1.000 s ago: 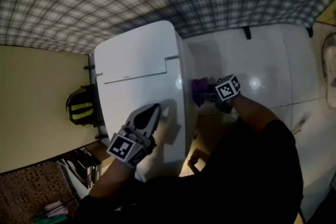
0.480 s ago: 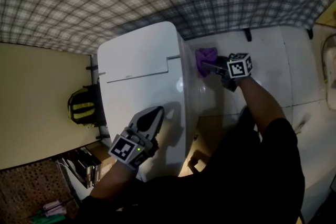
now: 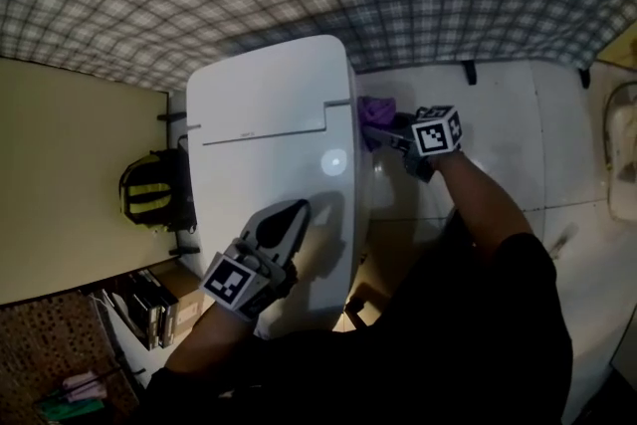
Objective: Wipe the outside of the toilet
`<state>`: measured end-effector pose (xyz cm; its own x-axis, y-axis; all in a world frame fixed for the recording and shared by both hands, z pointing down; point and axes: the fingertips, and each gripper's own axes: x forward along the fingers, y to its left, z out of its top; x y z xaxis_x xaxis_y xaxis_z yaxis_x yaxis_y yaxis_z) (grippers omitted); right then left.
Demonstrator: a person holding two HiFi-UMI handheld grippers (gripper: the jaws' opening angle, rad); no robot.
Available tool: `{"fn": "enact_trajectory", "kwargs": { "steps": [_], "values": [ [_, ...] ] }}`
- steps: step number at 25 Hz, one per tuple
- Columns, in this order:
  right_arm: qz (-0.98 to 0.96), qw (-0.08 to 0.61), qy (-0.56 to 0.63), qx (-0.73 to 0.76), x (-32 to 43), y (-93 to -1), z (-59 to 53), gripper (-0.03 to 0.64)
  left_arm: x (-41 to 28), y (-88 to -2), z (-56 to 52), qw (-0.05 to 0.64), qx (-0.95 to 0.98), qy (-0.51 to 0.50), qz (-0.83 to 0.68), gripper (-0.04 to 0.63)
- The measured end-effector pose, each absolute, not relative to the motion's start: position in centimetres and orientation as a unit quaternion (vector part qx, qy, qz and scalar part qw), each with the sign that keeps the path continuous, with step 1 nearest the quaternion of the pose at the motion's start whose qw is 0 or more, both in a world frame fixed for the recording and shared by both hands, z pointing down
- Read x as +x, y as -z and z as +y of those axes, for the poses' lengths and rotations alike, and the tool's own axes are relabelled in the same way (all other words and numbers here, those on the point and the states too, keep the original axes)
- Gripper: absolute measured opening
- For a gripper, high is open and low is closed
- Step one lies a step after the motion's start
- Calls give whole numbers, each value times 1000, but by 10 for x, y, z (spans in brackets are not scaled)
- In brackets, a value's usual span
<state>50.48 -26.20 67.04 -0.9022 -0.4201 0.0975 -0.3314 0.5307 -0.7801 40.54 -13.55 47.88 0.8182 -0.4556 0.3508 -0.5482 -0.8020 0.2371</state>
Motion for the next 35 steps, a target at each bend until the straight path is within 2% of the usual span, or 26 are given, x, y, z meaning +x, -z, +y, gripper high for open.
{"fn": "enact_trajectory", "kwargs": {
  "steps": [8, 13, 16, 24, 28, 35],
  "values": [
    [896, -117, 428, 3, 439, -677, -75, 87, 411, -454, -96, 154, 945, -114, -265, -5],
    [889, -253, 361, 123, 414, -665, 13, 89, 368, -443, -53, 155, 935, -113, -297, -5],
    [885, -306, 331, 118, 423, -658, 41, 89, 336, -437, -26, 157, 929, -103, -320, -5],
    [907, -256, 312, -118, 455, -593, 18, 92, 265, -414, 6, 155, 925, -43, -344, -5],
    [899, -167, 315, -254, 465, -565, 1, 92, 226, -414, 10, 163, 920, -32, -354, -5],
    [878, -114, 301, -354, 457, -562, 4, 92, 163, -416, 17, 157, 909, -44, -384, -5]
  ]
}}
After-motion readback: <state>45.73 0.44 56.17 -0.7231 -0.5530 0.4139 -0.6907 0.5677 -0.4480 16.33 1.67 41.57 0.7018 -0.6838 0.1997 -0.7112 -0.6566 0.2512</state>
